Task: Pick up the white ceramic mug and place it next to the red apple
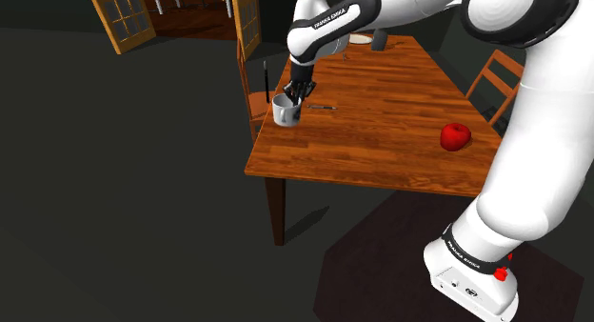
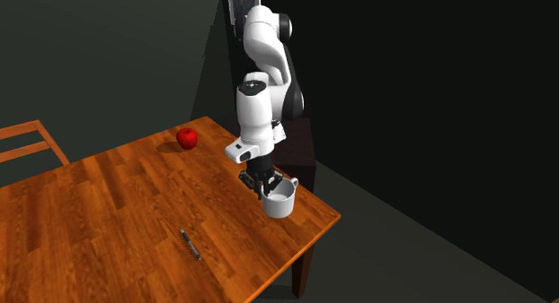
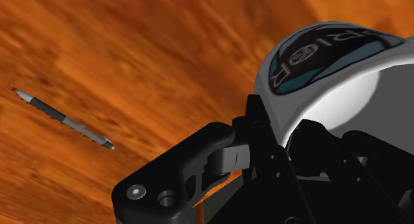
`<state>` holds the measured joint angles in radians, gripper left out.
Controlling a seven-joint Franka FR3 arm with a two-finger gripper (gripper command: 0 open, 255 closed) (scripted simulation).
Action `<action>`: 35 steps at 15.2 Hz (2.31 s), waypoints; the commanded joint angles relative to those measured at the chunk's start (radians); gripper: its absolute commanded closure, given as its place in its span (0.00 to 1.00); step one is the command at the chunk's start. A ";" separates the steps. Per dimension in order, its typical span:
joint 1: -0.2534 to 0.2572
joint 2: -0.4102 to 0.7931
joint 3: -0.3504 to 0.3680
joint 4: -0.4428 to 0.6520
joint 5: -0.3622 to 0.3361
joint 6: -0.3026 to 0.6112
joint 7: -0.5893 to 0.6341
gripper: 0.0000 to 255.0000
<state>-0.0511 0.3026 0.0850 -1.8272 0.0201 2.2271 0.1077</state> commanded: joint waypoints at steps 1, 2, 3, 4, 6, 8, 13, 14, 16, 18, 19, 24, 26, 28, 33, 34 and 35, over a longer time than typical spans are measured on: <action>0.000 -0.014 0.000 0.011 0.001 -0.025 0.001 1.00; 0.000 -0.019 0.001 0.017 0.001 -0.037 0.001 1.00; 0.000 -0.024 0.001 0.024 0.001 -0.048 0.001 1.00; 0.000 -0.029 0.001 0.031 0.002 -0.060 0.001 1.00; -0.001 -0.038 0.001 0.046 0.002 -0.084 0.002 1.00; -0.001 -0.046 0.001 0.062 0.003 -0.109 0.002 1.00; -0.001 -0.064 0.002 0.107 0.003 -0.170 0.004 1.00; -0.001 -0.066 0.002 0.116 0.003 -0.183 0.004 1.00; -0.014 -0.091 -0.005 0.091 0.009 -0.182 -0.017 1.00; -0.040 -0.133 -0.018 0.033 0.020 -0.169 -0.060 1.00; -0.052 -0.154 -0.026 0.006 0.025 -0.163 -0.081 1.00; -0.111 -0.242 -0.070 -0.106 0.045 -0.144 -0.194 1.00; -0.134 -0.271 -0.090 -0.142 0.051 -0.140 -0.239 1.00; -0.156 -0.297 -0.112 -0.174 0.055 -0.138 -0.286 1.00; -0.212 -0.348 -0.170 -0.232 0.061 -0.139 -0.404 1.00; -0.223 -0.355 -0.183 -0.240 0.062 -0.140 -0.427 1.00; -0.235 -0.362 -0.195 -0.247 0.062 -0.141 -0.451 1.00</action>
<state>-0.2764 -0.0541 -0.0999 -2.0638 0.0814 2.0822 -0.3217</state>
